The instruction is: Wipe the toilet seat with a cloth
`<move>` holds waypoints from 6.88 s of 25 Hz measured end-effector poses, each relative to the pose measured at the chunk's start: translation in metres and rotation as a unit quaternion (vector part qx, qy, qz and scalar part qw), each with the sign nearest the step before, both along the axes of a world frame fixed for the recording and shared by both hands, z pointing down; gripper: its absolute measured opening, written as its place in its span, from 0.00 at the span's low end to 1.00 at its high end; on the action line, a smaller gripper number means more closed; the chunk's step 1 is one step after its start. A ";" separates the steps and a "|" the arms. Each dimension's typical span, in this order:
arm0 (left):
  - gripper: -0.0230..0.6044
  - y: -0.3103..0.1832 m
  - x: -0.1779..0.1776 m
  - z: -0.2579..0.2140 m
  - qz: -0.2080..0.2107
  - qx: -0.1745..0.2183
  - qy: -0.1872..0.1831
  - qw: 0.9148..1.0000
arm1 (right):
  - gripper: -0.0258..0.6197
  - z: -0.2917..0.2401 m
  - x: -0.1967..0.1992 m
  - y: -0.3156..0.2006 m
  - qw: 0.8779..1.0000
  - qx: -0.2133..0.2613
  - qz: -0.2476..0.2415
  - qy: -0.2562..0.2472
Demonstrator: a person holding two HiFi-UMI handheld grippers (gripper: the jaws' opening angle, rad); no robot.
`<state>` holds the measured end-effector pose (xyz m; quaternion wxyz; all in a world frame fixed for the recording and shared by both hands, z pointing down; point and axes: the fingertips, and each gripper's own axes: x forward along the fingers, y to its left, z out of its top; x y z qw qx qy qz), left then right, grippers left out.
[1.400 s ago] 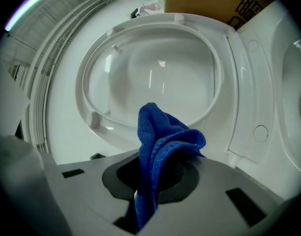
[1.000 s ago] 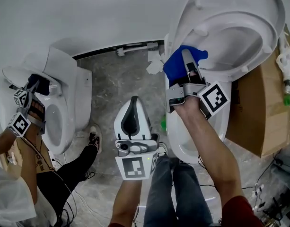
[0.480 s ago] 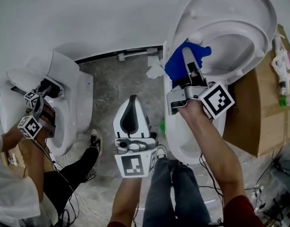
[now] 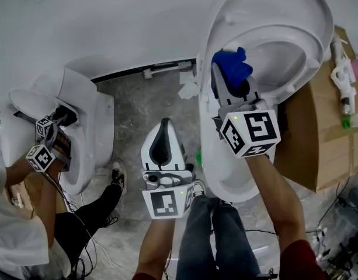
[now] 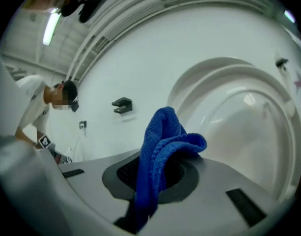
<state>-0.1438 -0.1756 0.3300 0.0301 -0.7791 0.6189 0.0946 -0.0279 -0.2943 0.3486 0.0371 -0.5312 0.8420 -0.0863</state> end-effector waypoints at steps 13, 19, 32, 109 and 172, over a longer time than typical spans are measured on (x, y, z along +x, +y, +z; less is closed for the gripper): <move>0.06 -0.001 0.019 -0.009 0.007 0.004 0.005 1.000 | 0.12 -0.058 0.035 -0.015 0.986 0.081 0.022 0.142; 0.06 0.002 0.025 -0.010 0.009 0.002 -0.001 1.000 | 0.12 -0.071 0.057 -0.014 0.978 0.103 0.023 0.180; 0.06 0.005 0.045 -0.008 0.017 0.000 0.001 1.000 | 0.12 -0.084 0.131 -0.016 0.976 0.106 0.078 0.172; 0.06 0.014 0.081 0.100 0.030 -0.044 -0.030 0.998 | 0.12 0.168 0.300 0.013 0.950 -0.056 0.195 0.237; 0.06 0.012 0.019 0.145 -0.006 -0.077 -0.025 0.997 | 0.12 0.287 0.084 0.034 0.978 -0.153 0.052 0.131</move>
